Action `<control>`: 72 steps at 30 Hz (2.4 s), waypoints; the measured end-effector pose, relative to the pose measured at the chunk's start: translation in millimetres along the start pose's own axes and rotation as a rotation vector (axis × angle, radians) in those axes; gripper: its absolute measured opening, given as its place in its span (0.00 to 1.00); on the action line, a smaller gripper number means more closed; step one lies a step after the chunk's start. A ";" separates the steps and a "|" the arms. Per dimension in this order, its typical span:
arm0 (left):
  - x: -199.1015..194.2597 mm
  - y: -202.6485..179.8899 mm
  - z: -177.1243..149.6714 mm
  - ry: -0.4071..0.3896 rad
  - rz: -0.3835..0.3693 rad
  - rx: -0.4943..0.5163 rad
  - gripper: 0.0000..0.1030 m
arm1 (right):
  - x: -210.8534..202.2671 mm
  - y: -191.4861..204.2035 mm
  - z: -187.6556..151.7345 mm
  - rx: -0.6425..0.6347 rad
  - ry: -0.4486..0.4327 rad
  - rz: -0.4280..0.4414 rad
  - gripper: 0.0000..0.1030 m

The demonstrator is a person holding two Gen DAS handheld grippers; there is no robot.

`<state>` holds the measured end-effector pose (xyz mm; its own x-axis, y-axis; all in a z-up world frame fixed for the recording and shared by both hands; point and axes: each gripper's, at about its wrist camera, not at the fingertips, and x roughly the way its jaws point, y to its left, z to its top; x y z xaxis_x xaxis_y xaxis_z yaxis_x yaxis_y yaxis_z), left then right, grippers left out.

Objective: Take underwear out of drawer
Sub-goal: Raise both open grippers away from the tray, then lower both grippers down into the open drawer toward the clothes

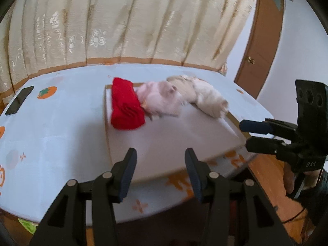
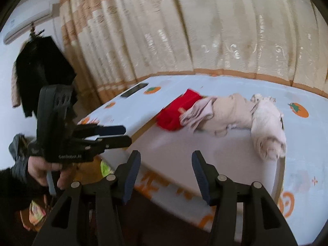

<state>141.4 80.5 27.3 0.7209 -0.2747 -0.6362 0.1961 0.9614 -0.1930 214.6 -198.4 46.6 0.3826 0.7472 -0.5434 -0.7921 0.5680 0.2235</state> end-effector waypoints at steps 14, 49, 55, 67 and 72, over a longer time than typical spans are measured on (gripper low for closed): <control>-27.3 -19.4 -67.6 0.091 0.006 0.069 0.47 | -38.3 32.1 -75.2 -0.090 0.084 -0.004 0.54; 47.9 -33.4 -168.5 0.694 -0.044 0.300 0.47 | 18.3 47.2 -149.8 -0.141 0.277 0.098 0.55; 60.1 -37.6 -177.6 0.778 -0.040 0.331 0.47 | 24.1 45.0 -151.2 -0.140 0.287 0.112 0.55; 83.5 -39.0 -187.8 0.897 -0.067 0.313 0.48 | 33.4 42.5 -152.8 -0.144 0.309 0.120 0.55; 86.9 -38.9 -191.5 0.894 -0.078 0.302 0.46 | 35.8 44.1 -152.7 -0.154 0.321 0.121 0.55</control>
<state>69.2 16.5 -163.5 -0.0532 -0.1279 -0.9904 0.4761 0.8685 -0.1378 120.6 -199.3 -86.5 0.1323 0.6456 -0.7521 -0.8939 0.4056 0.1909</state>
